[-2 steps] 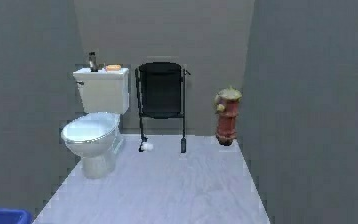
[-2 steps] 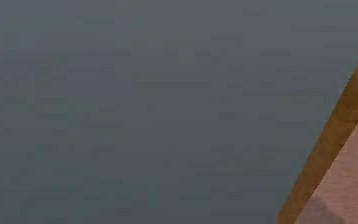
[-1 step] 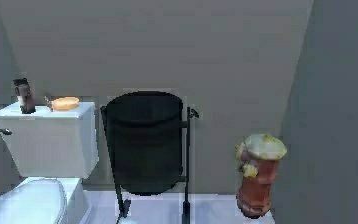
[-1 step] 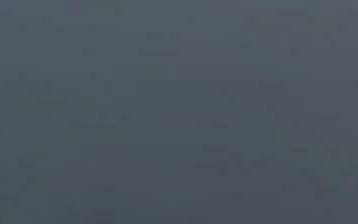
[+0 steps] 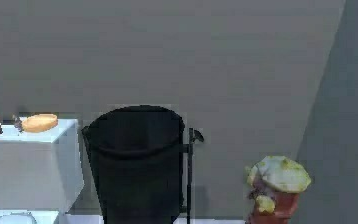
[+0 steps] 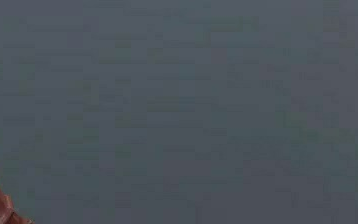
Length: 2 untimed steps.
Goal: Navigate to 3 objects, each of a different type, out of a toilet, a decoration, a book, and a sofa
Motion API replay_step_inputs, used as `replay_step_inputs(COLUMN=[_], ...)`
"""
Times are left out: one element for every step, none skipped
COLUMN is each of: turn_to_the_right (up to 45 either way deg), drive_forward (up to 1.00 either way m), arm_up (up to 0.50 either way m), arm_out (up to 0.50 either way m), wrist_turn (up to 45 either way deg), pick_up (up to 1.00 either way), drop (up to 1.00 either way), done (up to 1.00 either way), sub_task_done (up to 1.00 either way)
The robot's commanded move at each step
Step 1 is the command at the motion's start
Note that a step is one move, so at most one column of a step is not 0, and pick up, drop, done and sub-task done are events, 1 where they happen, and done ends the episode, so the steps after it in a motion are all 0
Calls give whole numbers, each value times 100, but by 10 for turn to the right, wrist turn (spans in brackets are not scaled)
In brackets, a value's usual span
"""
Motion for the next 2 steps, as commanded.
replay_step_inputs(turn_to_the_right=[-450,-120], drive_forward=[0,0], arm_up=[0,0], arm_out=[0,0], wrist_turn=[0,0], pick_up=[0,0], drop=[0,0], done=[0,0], sub_task_done=[0,0])
